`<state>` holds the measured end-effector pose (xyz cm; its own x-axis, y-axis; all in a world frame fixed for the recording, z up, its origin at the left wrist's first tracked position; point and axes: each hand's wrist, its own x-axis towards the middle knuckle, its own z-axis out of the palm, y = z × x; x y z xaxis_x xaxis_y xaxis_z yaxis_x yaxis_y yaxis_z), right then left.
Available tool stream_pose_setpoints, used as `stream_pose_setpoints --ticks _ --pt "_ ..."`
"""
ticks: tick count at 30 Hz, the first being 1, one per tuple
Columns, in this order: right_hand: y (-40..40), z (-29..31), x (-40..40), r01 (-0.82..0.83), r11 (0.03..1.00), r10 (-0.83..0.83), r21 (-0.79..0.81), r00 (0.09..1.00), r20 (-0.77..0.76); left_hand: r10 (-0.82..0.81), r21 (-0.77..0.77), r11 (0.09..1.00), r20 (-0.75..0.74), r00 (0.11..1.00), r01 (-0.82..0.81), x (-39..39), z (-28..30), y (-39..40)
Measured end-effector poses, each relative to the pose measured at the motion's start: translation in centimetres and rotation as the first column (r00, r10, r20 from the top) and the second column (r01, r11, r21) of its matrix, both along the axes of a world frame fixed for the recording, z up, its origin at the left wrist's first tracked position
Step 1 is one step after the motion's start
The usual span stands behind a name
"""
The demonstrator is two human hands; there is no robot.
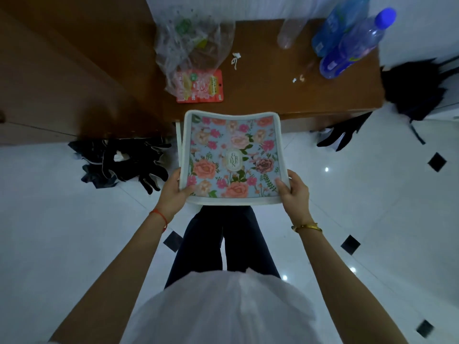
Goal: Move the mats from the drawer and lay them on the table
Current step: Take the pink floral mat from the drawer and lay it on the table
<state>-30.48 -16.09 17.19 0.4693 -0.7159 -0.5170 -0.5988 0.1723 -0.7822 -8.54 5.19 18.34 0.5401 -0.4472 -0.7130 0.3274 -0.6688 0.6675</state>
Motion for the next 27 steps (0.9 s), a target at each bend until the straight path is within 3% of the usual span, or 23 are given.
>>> stream_pose_setpoints --ticks 6,15,22,27 --pt "1.6 8.0 -1.2 0.061 0.998 -0.066 0.032 0.982 0.179 0.011 -0.166 0.986 0.082 0.997 0.003 -1.0 7.3 0.9" --pt "1.2 14.7 -1.5 -0.049 0.997 0.067 -0.068 0.949 0.307 0.162 -0.306 0.946 0.167 0.973 -0.105 -3.0 14.1 2.1" --pt "-2.3 17.6 -1.8 -0.268 0.954 0.298 -0.132 0.882 0.366 0.384 -0.404 0.873 0.218 0.897 -0.275 -8.9 17.2 3.2" --pt "-5.4 18.6 -3.6 -0.499 0.847 0.531 -0.186 0.766 0.362 0.623 -0.468 0.745 0.233 0.747 -0.476 -17.9 18.3 2.8"
